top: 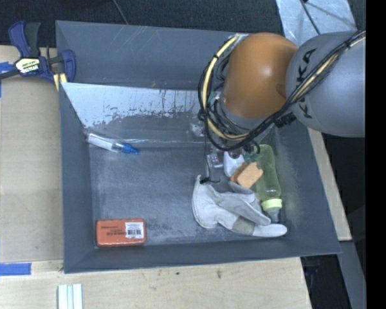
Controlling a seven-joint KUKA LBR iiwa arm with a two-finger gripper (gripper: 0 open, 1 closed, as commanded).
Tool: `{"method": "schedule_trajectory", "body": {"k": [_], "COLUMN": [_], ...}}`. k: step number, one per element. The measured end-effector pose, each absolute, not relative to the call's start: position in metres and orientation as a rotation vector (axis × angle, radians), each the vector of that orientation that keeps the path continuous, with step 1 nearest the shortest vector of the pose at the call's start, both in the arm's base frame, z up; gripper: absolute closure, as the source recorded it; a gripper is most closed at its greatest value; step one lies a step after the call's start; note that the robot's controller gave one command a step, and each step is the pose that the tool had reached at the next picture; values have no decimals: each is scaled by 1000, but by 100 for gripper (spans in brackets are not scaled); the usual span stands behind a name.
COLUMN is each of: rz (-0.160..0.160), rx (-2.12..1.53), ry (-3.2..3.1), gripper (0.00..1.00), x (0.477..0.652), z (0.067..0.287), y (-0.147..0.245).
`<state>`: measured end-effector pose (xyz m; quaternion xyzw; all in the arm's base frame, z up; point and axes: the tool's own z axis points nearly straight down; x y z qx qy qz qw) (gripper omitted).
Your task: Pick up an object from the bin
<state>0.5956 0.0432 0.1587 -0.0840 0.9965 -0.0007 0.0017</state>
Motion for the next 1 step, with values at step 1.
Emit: {"method": "schedule_trajectory", "body": {"k": [1], "rz": [2], "rx": [-229], "ry": [3130], "gripper": [0], "x": [603], "z": [142], "y": [21]}}
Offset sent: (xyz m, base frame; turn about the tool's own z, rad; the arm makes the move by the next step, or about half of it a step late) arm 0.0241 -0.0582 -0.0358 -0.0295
